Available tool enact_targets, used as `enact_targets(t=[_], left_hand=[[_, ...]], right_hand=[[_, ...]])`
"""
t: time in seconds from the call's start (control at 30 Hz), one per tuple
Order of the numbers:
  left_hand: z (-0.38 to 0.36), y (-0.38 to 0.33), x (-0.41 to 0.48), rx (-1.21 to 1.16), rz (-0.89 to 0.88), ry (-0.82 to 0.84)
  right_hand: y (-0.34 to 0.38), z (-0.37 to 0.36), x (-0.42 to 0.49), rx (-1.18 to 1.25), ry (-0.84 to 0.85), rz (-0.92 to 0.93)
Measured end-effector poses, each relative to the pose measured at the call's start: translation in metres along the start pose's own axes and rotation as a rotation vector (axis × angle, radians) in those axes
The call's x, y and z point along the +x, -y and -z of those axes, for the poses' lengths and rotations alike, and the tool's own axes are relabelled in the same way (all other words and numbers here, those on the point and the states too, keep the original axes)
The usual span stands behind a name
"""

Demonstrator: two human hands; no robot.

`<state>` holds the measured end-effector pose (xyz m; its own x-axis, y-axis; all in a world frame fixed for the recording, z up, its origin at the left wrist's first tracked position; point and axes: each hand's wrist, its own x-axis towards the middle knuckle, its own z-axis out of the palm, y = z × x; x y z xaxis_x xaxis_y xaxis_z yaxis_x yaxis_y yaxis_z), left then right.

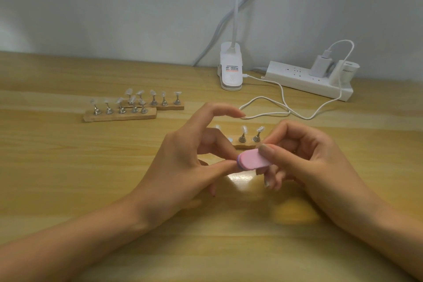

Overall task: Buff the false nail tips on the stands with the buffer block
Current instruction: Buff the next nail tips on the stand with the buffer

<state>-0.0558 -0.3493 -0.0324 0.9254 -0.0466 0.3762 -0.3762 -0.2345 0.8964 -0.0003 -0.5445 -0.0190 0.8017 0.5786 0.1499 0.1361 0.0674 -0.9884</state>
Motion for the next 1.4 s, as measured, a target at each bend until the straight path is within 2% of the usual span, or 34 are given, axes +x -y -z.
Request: enact_targets(t=[0.17, 0.27, 0.4, 0.5, 0.63, 0.8, 0.97, 1.1, 1.2, 1.3, 1.4], left_hand=[[-0.003, 0.0, 0.0, -0.065, -0.006, -0.008], [-0.003, 0.0, 0.0, -0.073, -0.026, -0.005], [-0.005, -0.001, -0.001, -0.117, -0.058, 0.008], [-0.006, -0.001, -0.001, -0.116, -0.072, 0.002], [-0.005, 0.0, -0.002, -0.125, -0.084, -0.006], [-0.002, -0.002, -0.002, -0.098, -0.081, -0.024], [-0.005, -0.006, -0.002, -0.043, -0.082, -0.035], [-0.005, -0.006, -0.003, 0.03, -0.102, -0.061], [-0.005, -0.006, -0.004, 0.055, -0.113, -0.056], [-0.005, -0.006, -0.004, 0.044, -0.101, -0.044], [-0.005, -0.006, -0.004, 0.029, -0.111, -0.033]], right_hand=[[0.0, 0.002, 0.001, 0.03, -0.043, 0.02], [0.0, 0.001, 0.0, 0.026, 0.005, 0.063], [0.0, 0.004, 0.001, 0.028, -0.074, 0.116], [-0.002, 0.002, 0.001, 0.043, 0.011, 0.114], [-0.004, 0.005, 0.003, 0.033, -0.101, 0.094], [0.001, 0.014, 0.004, 0.105, -0.119, 0.12], [-0.005, 0.005, 0.0, 0.119, 0.051, 0.107], [-0.003, 0.006, 0.001, 0.082, -0.021, 0.094], [-0.003, 0.003, 0.0, 0.082, 0.051, 0.089], [-0.002, 0.002, 0.0, 0.047, -0.012, 0.095], [-0.001, 0.0, -0.001, 0.036, 0.048, 0.098]])
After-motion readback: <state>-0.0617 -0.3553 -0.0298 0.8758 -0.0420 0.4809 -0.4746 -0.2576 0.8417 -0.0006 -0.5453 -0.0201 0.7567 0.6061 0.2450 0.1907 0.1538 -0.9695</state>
